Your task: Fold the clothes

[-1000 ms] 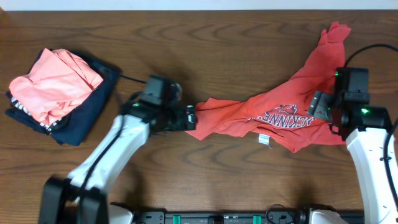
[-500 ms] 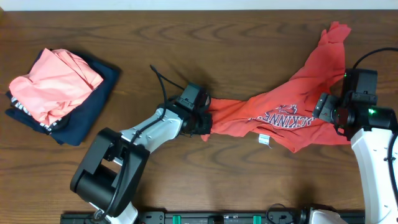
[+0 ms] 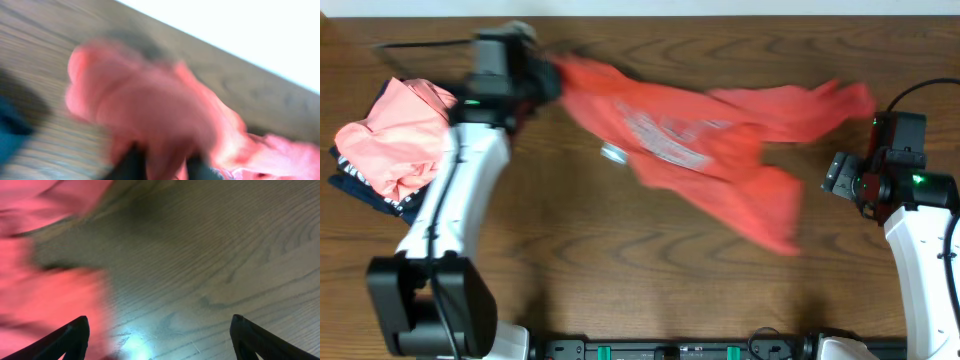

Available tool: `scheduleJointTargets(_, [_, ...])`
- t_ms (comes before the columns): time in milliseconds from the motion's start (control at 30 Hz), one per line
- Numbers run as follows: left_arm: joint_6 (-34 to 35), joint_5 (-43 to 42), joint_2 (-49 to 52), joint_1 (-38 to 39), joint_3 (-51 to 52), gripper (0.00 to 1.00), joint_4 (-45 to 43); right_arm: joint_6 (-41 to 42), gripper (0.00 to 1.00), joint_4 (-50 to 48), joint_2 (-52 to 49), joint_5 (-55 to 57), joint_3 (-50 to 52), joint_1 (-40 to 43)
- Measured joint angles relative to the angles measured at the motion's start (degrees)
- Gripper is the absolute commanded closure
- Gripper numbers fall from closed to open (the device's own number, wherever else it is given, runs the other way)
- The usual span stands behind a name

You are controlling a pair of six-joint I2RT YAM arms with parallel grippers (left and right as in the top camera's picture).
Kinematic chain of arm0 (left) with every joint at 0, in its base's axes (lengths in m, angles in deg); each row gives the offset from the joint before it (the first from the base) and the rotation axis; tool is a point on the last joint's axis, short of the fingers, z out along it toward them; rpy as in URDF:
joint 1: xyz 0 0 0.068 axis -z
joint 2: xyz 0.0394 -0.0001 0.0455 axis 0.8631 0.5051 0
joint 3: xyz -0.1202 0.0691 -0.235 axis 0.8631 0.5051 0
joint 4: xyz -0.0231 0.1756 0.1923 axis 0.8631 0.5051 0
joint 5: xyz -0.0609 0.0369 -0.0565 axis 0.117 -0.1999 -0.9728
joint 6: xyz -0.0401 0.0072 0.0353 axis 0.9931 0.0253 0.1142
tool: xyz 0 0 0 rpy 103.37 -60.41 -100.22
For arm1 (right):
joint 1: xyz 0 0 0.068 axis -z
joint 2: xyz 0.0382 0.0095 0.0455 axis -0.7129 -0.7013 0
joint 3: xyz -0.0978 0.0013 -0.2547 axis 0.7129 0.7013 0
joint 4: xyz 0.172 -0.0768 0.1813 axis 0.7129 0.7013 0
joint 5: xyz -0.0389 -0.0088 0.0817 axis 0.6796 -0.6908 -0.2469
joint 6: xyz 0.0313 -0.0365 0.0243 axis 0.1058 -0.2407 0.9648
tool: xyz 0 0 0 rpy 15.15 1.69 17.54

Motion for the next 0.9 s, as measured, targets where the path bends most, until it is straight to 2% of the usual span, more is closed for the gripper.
scheduleJointTargets(67, [0.66,-1.36,-0.35,-2.29,-0.37,0.02,2.69,0.0,0.11,0.02,0.0,-0.04,0.0,0.0])
scheduleJointTargets(167, [1.36,-4.92,-0.22,-2.51,-0.2,0.02,11.45,0.0,0.11,0.09,0.0,-0.15,0.0,0.0])
scheduleJointTargets(333, [1.53,-9.94,0.15,2.05,0.74,0.02,27.76,0.0,0.11,0.07,0.0,-0.7,0.0,0.0])
scheduleJointTargets(400, [1.57,-10.86,0.15,4.87,2.23,0.02,29.99,0.0,0.11,0.09,0.0,-0.96,0.0,0.0])
scheduleJointTargets(533, [3.13,-12.02,0.44,10.91,7.13,0.02,26.53,0.0,0.11,0.09,0.0,-1.25,0.0,0.0])
scheduleJointTargets(733, [7.91,-12.57,4.39,19.15,15.15,0.02,10.56,-0.04,0.11,0.31,0.0,-1.79,0.0,0.0])
scheduleJointTargets(900, [10.32,-12.7,9.01,23.87,17.05,0.0,0.81,-0.24,0.11,0.31,0.0,-2.19,0.0,0.0])
